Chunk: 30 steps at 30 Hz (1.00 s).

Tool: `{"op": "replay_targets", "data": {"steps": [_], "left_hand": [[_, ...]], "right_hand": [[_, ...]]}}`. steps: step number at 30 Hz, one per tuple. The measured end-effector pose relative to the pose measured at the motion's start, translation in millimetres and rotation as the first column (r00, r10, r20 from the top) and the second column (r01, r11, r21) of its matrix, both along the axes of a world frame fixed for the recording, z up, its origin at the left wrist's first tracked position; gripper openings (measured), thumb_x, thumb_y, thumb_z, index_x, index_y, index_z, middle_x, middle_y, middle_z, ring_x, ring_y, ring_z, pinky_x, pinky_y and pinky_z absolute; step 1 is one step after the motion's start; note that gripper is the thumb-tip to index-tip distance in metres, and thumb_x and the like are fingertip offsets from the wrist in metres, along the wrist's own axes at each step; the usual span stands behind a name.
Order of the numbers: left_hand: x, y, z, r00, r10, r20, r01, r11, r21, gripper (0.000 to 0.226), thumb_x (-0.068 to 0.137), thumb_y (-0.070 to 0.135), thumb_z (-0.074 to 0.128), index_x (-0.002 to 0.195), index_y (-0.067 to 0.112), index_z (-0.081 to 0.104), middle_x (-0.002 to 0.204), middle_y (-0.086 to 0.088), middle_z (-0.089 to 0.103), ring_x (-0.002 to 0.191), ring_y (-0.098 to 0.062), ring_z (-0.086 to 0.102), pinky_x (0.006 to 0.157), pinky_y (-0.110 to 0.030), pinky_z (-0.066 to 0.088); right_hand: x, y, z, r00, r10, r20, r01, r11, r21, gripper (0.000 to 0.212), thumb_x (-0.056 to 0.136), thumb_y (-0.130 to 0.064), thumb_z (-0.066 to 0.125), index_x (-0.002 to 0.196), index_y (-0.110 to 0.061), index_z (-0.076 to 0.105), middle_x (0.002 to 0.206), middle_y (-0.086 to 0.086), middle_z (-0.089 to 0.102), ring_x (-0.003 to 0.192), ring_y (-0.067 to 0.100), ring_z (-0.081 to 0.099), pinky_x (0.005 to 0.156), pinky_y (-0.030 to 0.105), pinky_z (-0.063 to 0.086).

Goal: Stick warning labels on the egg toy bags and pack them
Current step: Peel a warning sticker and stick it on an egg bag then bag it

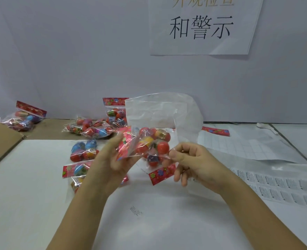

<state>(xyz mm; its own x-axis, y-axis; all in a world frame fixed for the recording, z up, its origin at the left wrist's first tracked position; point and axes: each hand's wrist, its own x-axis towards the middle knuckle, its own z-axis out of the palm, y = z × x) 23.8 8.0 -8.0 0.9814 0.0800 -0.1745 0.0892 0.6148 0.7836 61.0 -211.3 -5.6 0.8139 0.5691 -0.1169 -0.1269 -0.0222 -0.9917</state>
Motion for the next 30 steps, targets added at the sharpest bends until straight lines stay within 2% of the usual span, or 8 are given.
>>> {"op": "replay_targets", "data": {"steps": [3, 6, 8, 11, 14, 17, 26, 30], "left_hand": [[3, 1, 0, 0.998, 0.057, -0.033, -0.05, 0.981, 0.186, 0.015, 0.072, 0.021, 0.071, 0.08, 0.012, 0.081, 0.098, -0.012, 0.076, 0.085, -0.025, 0.075, 0.059, -0.028, 0.059], [5, 3, -4, 0.992, 0.129, -0.008, -0.125, 0.972, 0.198, 0.014, 0.072, 0.011, 0.067, 0.079, 0.011, 0.079, 0.093, -0.012, 0.077, 0.076, -0.023, 0.075, 0.053, -0.028, 0.058], [4, 4, -3, 0.993, 0.119, 0.024, -0.121, 0.976, 0.18, 0.018, 0.073, 0.01, 0.066, 0.085, 0.012, 0.078, 0.095, -0.011, 0.077, 0.08, -0.023, 0.075, 0.056, -0.029, 0.059], [5, 6, -3, 0.994, 0.098, 0.045, -0.104, 0.98, 0.17, 0.021, 0.073, 0.011, 0.066, 0.091, 0.012, 0.077, 0.097, -0.01, 0.076, 0.083, -0.024, 0.075, 0.059, -0.03, 0.06], [4, 6, -3, 0.994, 0.082, 0.072, -0.094, 0.979, 0.179, 0.018, 0.074, 0.011, 0.065, 0.085, 0.013, 0.079, 0.095, -0.01, 0.076, 0.079, -0.023, 0.075, 0.059, -0.031, 0.061], [4, 7, -3, 0.994, 0.073, 0.087, -0.089, 0.977, 0.196, 0.019, 0.075, 0.012, 0.065, 0.086, 0.015, 0.08, 0.098, -0.008, 0.076, 0.084, -0.024, 0.075, 0.063, -0.032, 0.061], [3, 17, 1, 0.99, 0.1, 0.095, -0.121, 0.962, 0.244, 0.018, 0.071, 0.011, 0.064, 0.073, 0.018, 0.081, 0.079, -0.002, 0.076, 0.07, -0.015, 0.074, 0.053, -0.023, 0.057], [2, 21, 2, 0.991, 0.088, 0.103, -0.112, 0.962, 0.247, 0.019, 0.074, 0.009, 0.064, 0.077, 0.016, 0.081, 0.086, -0.006, 0.077, 0.074, -0.02, 0.075, 0.055, -0.023, 0.057]], "right_hand": [[-1, -2, 5, 0.996, -0.047, 0.073, 0.052, 0.996, -0.067, 0.023, 0.087, -0.023, 0.067, 0.092, -0.002, 0.06, 0.076, -0.001, 0.073, 0.053, 0.019, 0.064, 0.043, 0.026, 0.052], [-3, 1, 6, 0.994, -0.087, 0.063, 0.094, 0.988, -0.126, 0.041, 0.081, -0.047, 0.064, 0.091, -0.007, 0.064, 0.078, -0.003, 0.073, 0.051, 0.019, 0.063, 0.041, 0.025, 0.05], [-4, 4, 5, 0.99, -0.139, 0.028, 0.141, 0.985, -0.102, 0.048, 0.076, -0.058, 0.058, 0.095, -0.014, 0.064, 0.085, 0.007, 0.073, 0.049, 0.022, 0.062, 0.038, 0.025, 0.047], [-3, 5, 3, 0.984, -0.177, 0.027, 0.178, 0.981, -0.079, 0.043, 0.08, -0.055, 0.054, 0.109, -0.023, 0.06, 0.089, 0.013, 0.068, 0.049, 0.025, 0.063, 0.036, 0.025, 0.046], [-3, 3, 3, 0.98, -0.179, 0.083, 0.186, 0.978, -0.092, 0.027, 0.086, -0.046, 0.057, 0.101, -0.026, 0.063, 0.077, -0.002, 0.069, 0.055, 0.027, 0.067, 0.034, 0.023, 0.043], [-3, 3, 2, 0.971, -0.207, 0.123, 0.217, 0.973, -0.076, 0.015, 0.092, -0.03, 0.06, 0.095, -0.016, 0.065, 0.086, -0.003, 0.073, 0.062, 0.025, 0.07, 0.035, 0.024, 0.043], [-5, 4, 7, 0.97, -0.224, 0.089, 0.22, 0.974, 0.052, 0.026, 0.07, -0.034, 0.072, 0.08, -0.01, 0.068, 0.085, 0.009, 0.073, 0.063, 0.021, 0.067, 0.042, 0.026, 0.049], [-5, 4, 8, 0.972, -0.219, 0.091, 0.212, 0.974, 0.076, 0.025, 0.068, -0.035, 0.073, 0.077, -0.012, 0.07, 0.083, 0.011, 0.072, 0.062, 0.02, 0.067, 0.043, 0.026, 0.05]]}}
